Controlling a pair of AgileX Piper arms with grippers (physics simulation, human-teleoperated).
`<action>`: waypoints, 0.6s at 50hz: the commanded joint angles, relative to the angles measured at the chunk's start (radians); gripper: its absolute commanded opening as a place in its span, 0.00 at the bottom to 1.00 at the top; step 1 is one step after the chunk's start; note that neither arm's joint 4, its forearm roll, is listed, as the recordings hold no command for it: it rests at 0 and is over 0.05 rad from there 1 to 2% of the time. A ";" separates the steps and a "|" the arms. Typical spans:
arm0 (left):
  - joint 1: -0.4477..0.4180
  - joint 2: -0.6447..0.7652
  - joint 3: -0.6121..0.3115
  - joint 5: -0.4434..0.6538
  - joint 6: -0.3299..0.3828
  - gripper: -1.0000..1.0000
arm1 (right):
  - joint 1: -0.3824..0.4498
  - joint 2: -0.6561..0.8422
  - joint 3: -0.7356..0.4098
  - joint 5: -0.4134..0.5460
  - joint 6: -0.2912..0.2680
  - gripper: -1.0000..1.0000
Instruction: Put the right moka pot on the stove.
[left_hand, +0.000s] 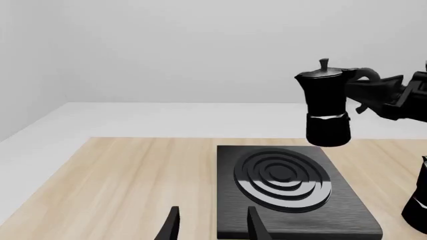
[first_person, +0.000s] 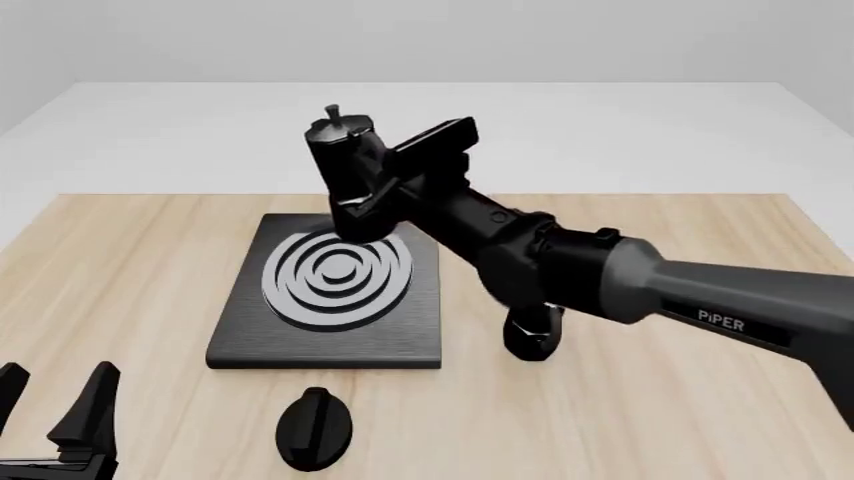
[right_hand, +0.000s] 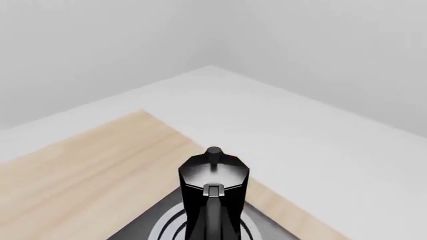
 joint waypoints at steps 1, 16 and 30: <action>0.000 0.000 0.000 0.000 0.000 1.00 | 0.022 0.060 -0.103 -0.007 0.026 0.00; 0.000 0.000 0.000 0.000 0.000 1.00 | 0.008 0.130 -0.116 -0.068 0.092 0.00; 0.000 0.000 0.000 0.000 0.000 1.00 | 0.019 0.185 -0.116 -0.103 0.122 0.00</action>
